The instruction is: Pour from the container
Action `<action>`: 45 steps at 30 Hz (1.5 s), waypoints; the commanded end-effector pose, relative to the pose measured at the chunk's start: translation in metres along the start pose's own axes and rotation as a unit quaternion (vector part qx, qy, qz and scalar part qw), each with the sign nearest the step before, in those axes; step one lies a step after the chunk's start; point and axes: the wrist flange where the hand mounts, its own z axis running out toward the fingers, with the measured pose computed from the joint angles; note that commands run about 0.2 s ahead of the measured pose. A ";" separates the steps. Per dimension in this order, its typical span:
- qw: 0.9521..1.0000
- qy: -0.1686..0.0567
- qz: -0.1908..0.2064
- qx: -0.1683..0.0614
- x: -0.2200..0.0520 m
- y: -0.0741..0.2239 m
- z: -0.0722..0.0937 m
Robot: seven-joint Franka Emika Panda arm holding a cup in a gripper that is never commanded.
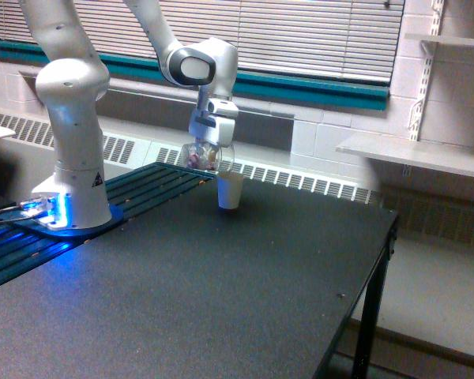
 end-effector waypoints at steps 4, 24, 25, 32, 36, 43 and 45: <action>1.000 -0.008 -0.015 -0.002 -0.006 -0.005 0.001; 0.999 -0.025 -0.033 0.001 -0.012 -0.012 -0.001; 0.999 -0.025 -0.032 0.002 -0.011 -0.012 -0.002; 0.999 -0.024 -0.031 0.000 -0.005 -0.008 -0.006; 0.999 -0.022 -0.025 0.002 0.001 -0.006 -0.011; 0.999 -0.024 -0.023 -0.005 0.007 0.002 -0.014; 0.999 -0.025 -0.023 -0.006 0.008 0.003 -0.015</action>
